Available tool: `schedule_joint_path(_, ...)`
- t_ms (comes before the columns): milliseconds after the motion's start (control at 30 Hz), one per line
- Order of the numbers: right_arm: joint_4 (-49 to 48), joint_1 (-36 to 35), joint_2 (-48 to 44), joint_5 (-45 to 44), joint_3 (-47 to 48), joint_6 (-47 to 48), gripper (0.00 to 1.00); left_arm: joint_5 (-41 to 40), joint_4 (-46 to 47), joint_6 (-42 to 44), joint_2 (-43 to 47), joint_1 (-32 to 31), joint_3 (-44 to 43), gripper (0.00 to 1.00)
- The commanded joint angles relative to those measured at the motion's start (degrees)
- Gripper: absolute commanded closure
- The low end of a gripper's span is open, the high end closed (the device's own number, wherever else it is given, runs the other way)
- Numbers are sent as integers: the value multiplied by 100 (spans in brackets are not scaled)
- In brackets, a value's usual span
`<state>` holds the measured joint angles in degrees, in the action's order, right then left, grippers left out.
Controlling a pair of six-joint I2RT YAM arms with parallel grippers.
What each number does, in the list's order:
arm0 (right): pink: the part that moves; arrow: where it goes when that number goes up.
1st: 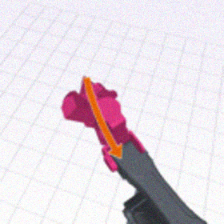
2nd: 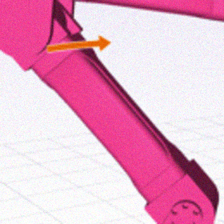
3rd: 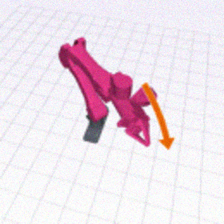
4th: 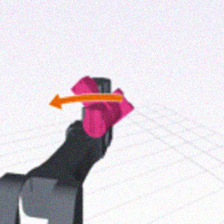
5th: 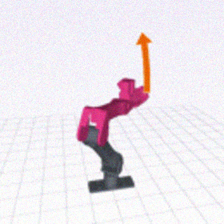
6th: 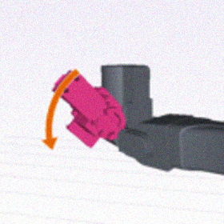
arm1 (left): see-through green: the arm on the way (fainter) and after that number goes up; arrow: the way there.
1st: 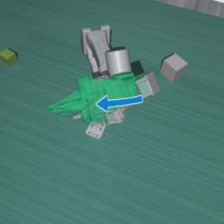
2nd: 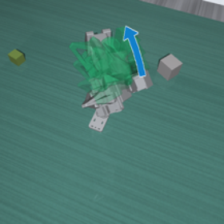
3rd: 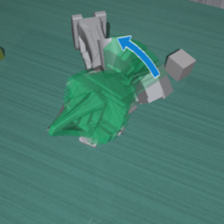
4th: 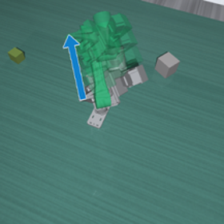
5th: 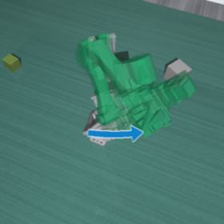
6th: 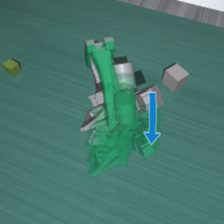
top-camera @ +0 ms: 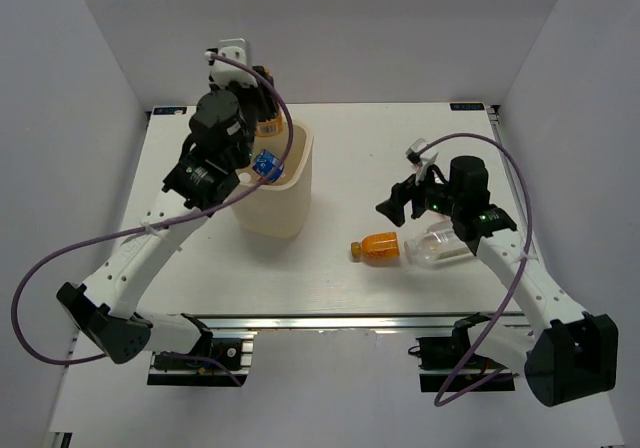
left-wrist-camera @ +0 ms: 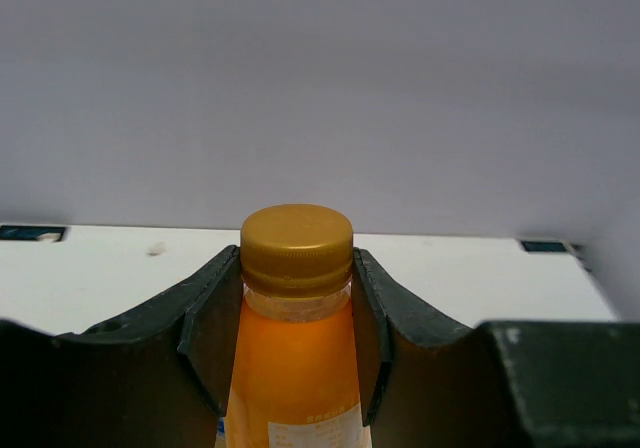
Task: Put the plastic bottles in the bin
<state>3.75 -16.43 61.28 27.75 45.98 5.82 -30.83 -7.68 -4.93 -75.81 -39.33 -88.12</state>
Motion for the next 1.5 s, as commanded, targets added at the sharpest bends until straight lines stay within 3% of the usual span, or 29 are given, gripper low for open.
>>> schedule_joint_path(0,889,-18,218,1495,394,1297,11,138,188,10,-153,575,-22,100)
schedule_joint_path(267,1409,-370,499,662,508,1553,11,358,206,-570,-601,1366,444,100)
schedule_joint_path(300,1435,-396,525,531,518,1553,11,402,188,-527,-602,1384,488,94)
schedule_joint_path(333,1514,-457,543,443,535,1597,11,402,197,-501,-602,1393,541,71)
schedule_joint_path(400,1820,-537,613,-20,596,1868,11,385,180,-430,-584,1402,568,48)
schedule_joint_path(433,1918,-572,640,-154,614,1991,11,393,58,-421,-584,1402,533,18)
schedule_joint_path(467,1980,-564,675,-304,614,2123,11,411,-5,-412,-584,1402,489,3)
schedule_joint_path(667,2622,-607,1297,-507,921,2652,11,638,-111,-412,-365,1419,497,2)
schedule_joint_path(800,2578,-1160,1720,-1726,913,2529,11,806,-242,-631,-268,1542,515,2)
schedule_joint_path(1000,2543,-1846,1985,-2124,861,2564,11,1878,-339,-1246,250,2622,971,2)
schedule_joint_path(1133,2631,-2066,2265,-2177,869,2529,11,1835,-330,-1467,795,3202,1472,2)
schedule_joint_path(1467,2333,-2154,2679,-2556,606,2115,13,1105,-708,-2292,1586,3599,2333,2)
